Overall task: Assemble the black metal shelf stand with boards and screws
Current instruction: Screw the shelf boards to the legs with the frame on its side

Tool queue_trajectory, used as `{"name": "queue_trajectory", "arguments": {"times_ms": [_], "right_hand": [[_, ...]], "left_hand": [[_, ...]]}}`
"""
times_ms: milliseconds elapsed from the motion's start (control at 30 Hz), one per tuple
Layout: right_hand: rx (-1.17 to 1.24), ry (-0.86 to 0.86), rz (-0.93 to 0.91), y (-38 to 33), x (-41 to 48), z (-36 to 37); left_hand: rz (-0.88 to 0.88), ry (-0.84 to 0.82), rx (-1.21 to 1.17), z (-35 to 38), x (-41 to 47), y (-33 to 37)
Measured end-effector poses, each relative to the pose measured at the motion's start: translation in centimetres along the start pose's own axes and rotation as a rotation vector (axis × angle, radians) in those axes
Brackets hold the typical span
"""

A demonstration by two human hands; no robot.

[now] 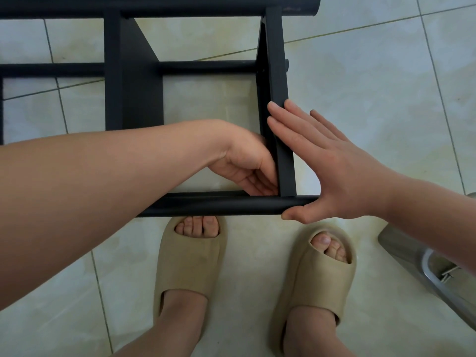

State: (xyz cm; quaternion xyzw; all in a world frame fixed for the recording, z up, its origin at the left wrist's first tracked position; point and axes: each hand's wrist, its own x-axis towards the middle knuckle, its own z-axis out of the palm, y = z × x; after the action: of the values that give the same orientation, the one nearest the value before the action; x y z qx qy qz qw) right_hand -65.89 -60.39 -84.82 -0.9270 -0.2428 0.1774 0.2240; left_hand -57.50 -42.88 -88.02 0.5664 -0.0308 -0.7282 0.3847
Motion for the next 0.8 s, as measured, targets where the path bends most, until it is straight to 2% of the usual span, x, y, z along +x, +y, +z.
{"name": "queue_trajectory", "arguments": {"times_ms": [500,633,800], "right_hand": [[0.002,-0.002,0.002,0.0,-0.1,-0.1],[-0.001,0.004,-0.003,0.0,0.0,0.0],[0.005,0.014,-0.005,0.0,-0.1,0.0]], "left_hand": [[0.187,-0.013,-0.135,0.6,-0.4,-1.5],[0.093,-0.052,-0.066,0.2,-0.5,-0.8],[-0.015,-0.002,0.029,-0.1,0.0,0.3]]}}
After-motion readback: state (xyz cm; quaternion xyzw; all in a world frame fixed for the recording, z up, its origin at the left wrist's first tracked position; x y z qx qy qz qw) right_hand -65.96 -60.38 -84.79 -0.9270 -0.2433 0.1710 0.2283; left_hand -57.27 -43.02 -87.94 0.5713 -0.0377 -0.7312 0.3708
